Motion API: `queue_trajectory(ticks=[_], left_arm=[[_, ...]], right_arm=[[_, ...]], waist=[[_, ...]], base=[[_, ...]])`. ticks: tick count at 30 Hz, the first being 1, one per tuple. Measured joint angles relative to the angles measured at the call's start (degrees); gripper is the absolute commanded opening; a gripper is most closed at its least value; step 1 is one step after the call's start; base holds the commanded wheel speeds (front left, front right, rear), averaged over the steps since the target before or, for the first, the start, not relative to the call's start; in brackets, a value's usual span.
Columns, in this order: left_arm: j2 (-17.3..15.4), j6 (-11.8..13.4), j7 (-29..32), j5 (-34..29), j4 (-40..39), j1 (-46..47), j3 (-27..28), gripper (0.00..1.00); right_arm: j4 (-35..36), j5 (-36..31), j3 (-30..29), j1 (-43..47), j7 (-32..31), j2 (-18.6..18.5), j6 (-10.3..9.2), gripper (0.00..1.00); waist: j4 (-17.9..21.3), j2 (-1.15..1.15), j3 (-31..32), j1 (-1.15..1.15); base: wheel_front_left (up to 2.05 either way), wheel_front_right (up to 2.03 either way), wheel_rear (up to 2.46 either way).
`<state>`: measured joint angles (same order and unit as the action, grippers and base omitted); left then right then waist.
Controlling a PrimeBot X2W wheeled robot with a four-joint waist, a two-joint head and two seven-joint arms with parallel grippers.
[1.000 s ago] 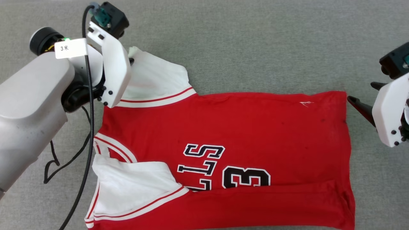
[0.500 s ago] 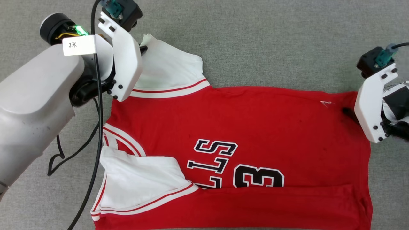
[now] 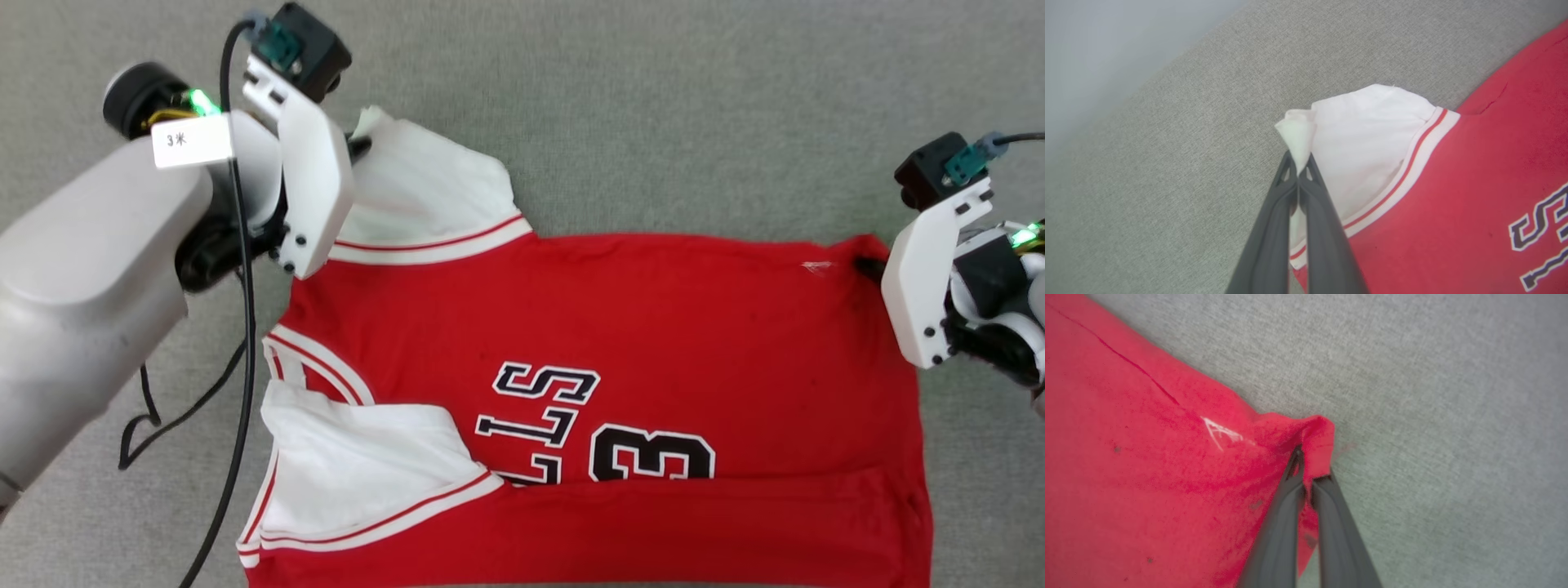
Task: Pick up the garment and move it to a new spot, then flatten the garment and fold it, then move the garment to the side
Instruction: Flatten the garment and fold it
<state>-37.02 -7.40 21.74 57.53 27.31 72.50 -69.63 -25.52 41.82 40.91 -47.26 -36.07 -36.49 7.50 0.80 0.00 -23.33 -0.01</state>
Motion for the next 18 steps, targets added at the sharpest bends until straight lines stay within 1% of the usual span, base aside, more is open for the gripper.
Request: queue_trajectory(ticks=[5,12,18], left_arm=[[-0.9,0.0,-2.4,1.5,0.0,-3.3,-0.6,0.0],[-3.3,0.0,-4.6,3.0,-2.5,-9.1,-1.1,0.0],[-6.2,1.6,-5.9,4.1,-6.7,-14.6,-1.6,0.0]], right_arm=[[-0.8,2.2,-0.1,1.4,6.2,0.2,0.01,0.0],[1.1,4.3,0.1,7.9,11.8,-1.9,0.01,0.0],[3.9,5.2,-1.0,13.7,14.6,-3.6,0.01,0.0]], waist=[[0.5,0.0,4.1,0.0],[0.5,0.0,10.5,0.0],[-0.1,0.0,15.0,0.0]], base=[[0.0,0.0,0.0],[0.0,0.0,0.0],[0.0,0.0,0.0]])
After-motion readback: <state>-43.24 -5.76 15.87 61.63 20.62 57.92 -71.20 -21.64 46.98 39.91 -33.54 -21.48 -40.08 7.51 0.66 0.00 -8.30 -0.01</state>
